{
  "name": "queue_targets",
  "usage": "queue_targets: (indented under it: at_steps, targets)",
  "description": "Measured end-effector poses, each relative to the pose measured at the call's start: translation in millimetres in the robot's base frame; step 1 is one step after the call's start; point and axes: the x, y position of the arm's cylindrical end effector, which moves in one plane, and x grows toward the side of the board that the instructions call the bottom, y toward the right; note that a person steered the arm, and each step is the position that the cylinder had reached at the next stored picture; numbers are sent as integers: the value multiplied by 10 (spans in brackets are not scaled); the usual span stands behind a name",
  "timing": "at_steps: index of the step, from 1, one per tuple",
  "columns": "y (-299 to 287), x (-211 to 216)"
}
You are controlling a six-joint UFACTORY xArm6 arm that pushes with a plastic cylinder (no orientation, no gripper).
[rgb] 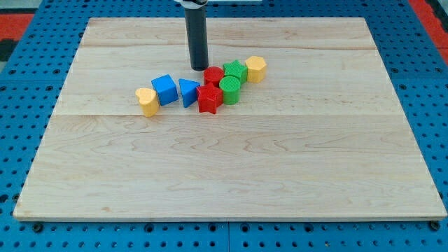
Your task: Place the yellow hexagon above the green star
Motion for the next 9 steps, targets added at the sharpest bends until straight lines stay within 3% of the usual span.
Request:
queue_targets:
  at_steps: [2,3,6,8,9]
  targets:
    - [1793,-313]
    - [2214,-190]
    - [1482,398]
    - [668,-15]
    - [569,-135]
